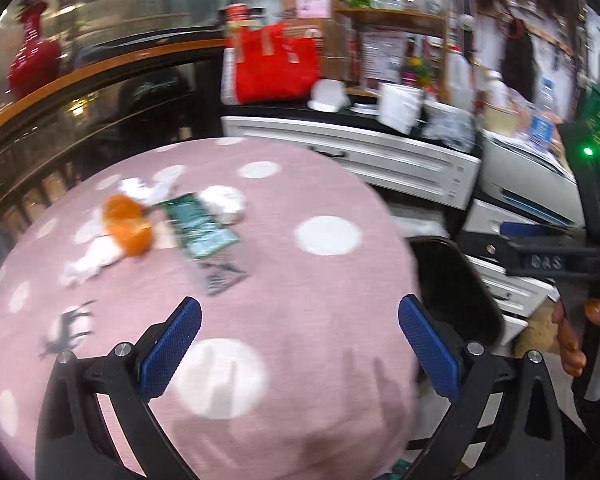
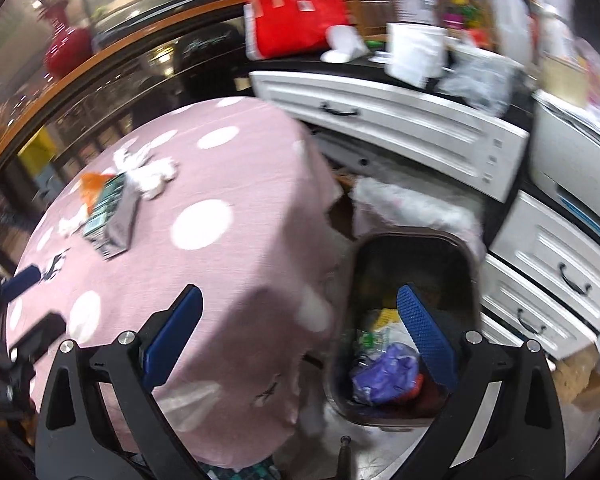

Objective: Collect trash
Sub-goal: 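Swing both tools back toward the table, then grasp the green drink carton with the right tool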

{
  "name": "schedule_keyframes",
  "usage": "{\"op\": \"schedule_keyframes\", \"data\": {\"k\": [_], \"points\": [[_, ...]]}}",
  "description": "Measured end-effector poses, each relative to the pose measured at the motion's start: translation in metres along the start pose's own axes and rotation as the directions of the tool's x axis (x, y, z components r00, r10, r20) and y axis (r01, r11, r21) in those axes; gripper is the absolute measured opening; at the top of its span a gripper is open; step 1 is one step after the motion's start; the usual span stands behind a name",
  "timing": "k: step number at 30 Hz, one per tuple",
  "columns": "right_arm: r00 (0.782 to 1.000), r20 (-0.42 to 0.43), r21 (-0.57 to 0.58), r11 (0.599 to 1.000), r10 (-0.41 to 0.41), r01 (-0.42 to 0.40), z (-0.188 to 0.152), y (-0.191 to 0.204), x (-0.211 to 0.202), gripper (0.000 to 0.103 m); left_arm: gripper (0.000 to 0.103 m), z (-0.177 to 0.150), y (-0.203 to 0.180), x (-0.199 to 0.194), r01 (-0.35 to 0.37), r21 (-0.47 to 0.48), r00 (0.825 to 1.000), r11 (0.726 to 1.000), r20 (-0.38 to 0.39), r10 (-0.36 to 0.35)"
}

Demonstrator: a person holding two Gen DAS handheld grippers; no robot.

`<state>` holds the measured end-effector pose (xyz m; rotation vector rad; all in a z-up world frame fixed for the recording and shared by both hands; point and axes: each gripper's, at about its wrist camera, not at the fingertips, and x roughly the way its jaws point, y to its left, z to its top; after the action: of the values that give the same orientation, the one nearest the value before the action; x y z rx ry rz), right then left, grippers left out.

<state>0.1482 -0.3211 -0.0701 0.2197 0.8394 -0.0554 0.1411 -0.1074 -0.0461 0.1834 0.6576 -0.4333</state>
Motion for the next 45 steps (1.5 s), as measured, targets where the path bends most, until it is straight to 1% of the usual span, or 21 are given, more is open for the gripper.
{"op": "schedule_keyframes", "data": {"k": [3, 6, 8, 11, 15, 17, 20, 22, 26, 27, 28, 30, 33, 34, 35, 36, 37, 39, 45], "points": [[0.999, -0.014, -0.045, 0.998, 0.045, -0.045, 0.006, 0.026, 0.007, 0.096, 0.097, -0.002, 0.030, -0.006, -0.058, -0.037, 0.998, 0.998, 0.006, 0.058], [0.995, -0.032, -0.090, 0.991, 0.099, -0.102, 0.012, 0.056, 0.014, 0.096, 0.097, -0.007, 0.060, -0.008, -0.129, -0.073, 0.992, 0.989, -0.002, 0.129], [0.989, -0.046, -0.128, 0.981, 0.138, -0.143, 0.016, 0.081, 0.019, 0.096, 0.097, -0.010, 0.081, -0.009, -0.165, -0.108, 0.986, 0.980, -0.020, 0.164], [0.983, -0.063, -0.164, 0.970, 0.173, -0.181, 0.021, 0.108, 0.027, 0.096, 0.097, -0.014, 0.110, -0.011, -0.213, -0.156, 0.977, 0.965, -0.032, 0.210], [0.971, -0.094, -0.197, 0.952, 0.221, -0.236, 0.028, 0.146, 0.037, 0.096, 0.097, -0.024, 0.145, -0.017, -0.280, -0.207, 0.960, 0.937, -0.050, 0.275], [0.965, -0.107, -0.214, 0.943, 0.238, -0.256, 0.033, 0.164, 0.043, 0.096, 0.097, -0.027, 0.159, -0.018, -0.286, -0.243, 0.958, 0.927, -0.061, 0.279], [0.962, -0.123, -0.247, 0.931, 0.244, -0.268, 0.038, 0.186, 0.051, 0.096, 0.097, -0.032, 0.170, -0.021, -0.280, -0.280, 0.960, 0.918, -0.066, 0.272], [0.964, -0.139, -0.277, 0.925, 0.227, -0.258, 0.042, 0.204, 0.064, 0.096, 0.097, -0.032, 0.173, -0.021, -0.284, -0.280, 0.959, 0.917, -0.069, 0.276], [0.965, -0.189, -0.317, 0.918, 0.184, -0.237, 0.049, 0.222, 0.094, 0.096, 0.097, -0.033, 0.173, -0.019, -0.289, -0.269, 0.957, 0.919, -0.072, 0.280], [0.962, -0.205, -0.319, 0.917, 0.179, -0.238, 0.051, 0.226, 0.104, 0.094, 0.097, -0.033, 0.172, -0.018, -0.287, -0.265, 0.958, 0.921, -0.074, 0.277], [0.962, -0.213, -0.316, 0.919, 0.173, -0.235, 0.052, 0.228, 0.109, 0.088, 0.097, -0.033, 0.172, -0.017, -0.286, -0.259, 0.958, 0.922, -0.078, 0.275], [0.961, -0.232, -0.307, 0.926, 0.152, -0.221, 0.056, 0.230, 0.123, 0.083, 0.097, -0.033, 0.172, -0.014, -0.288, -0.242, 0.957, 0.926, -0.089, 0.274], [0.954, -0.262, -0.276, 0.936, 0.145, -0.218, 0.061, 0.228, 0.138, 0.077, 0.097, -0.033, 0.171, -0.009, -0.294, -0.220, 0.955, 0.930, -0.100, 0.278], [0.952, -0.272, -0.266, 0.939, 0.143, -0.217, 0.063, 0.228, 0.143, 0.070, 0.097, -0.033, 0.171, -0.008, -0.296, -0.215, 0.955, 0.931, -0.102, 0.280], [0.949, -0.281, -0.256, 0.942, 0.142, -0.217, 0.063, 0.227, 0.147, 0.066, 0.097, -0.033, 0.172, -0.007, -0.299, -0.211, 0.954, 0.931, -0.104, 0.282], [0.946, -0.293, -0.245, 0.945, 0.140, -0.215, 0.064, 0.225, 0.151, 0.058, 0.097, -0.032, 0.173, -0.006, -0.299, -0.210, 0.953, 0.931, -0.106, 0.283], [0.950, -0.281, -0.245, 0.947, 0.137, -0.209, 0.065, 0.224, 0.152, 0.053, 0.097, -0.032, 0.174, -0.004, -0.297, -0.210, 0.954, 0.932, -0.109, 0.280], [0.949, -0.282, -0.239, 0.948, 0.141, -0.212, 0.066, 0.222, 0.152, 0.051, 0.097, -0.030, 0.176, -0.002, -0.290, -0.211, 0.956, 0.933, -0.114, 0.271], [0.949, -0.261, -0.214, 0.948, 0.178, -0.236, 0.064, 0.216, 0.141, 0.049, 0.097, -0.014, 0.185, 0.013, -0.263, -0.222, 0.962, 0.939, -0.128, 0.240]]}}
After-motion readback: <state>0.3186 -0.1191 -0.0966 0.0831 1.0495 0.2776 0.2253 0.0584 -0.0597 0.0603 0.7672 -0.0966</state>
